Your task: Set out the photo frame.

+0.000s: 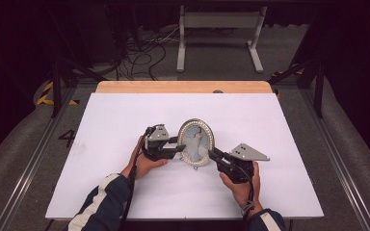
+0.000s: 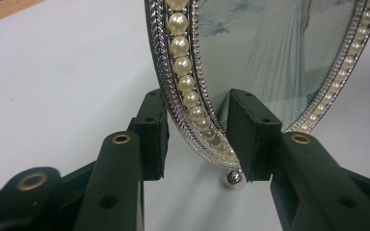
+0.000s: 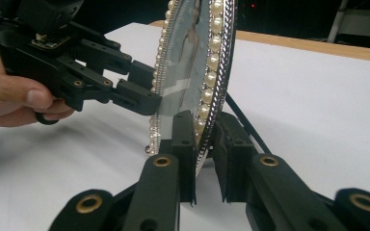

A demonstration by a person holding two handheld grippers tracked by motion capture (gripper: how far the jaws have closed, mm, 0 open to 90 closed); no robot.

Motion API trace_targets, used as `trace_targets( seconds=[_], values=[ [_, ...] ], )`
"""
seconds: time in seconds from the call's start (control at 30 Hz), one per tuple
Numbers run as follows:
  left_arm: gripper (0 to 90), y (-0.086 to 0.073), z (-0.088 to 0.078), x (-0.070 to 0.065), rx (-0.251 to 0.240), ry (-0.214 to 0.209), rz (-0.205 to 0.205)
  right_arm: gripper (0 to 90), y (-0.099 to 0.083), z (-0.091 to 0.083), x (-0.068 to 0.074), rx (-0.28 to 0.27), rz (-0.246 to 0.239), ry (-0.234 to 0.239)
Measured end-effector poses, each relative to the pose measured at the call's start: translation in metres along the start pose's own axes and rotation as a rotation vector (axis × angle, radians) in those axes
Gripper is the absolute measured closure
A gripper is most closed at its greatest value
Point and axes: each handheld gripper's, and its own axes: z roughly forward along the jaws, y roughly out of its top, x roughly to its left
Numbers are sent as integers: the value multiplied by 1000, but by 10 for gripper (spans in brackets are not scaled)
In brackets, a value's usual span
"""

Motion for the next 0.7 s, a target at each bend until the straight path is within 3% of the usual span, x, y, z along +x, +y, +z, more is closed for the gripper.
trace_targets(
  seconds=[0.37,0.5,0.7],
  values=[
    [616,-3,-8,-6,24,30,33,763,1,10,-1,17,-12,-21],
    [619,-5,-10,-7,24,35,22,764,0,12,-2,14,6,-3],
    [634,-5,-11,-8,28,38,11,765,2,13,-3,22,-8,6]
  ],
)
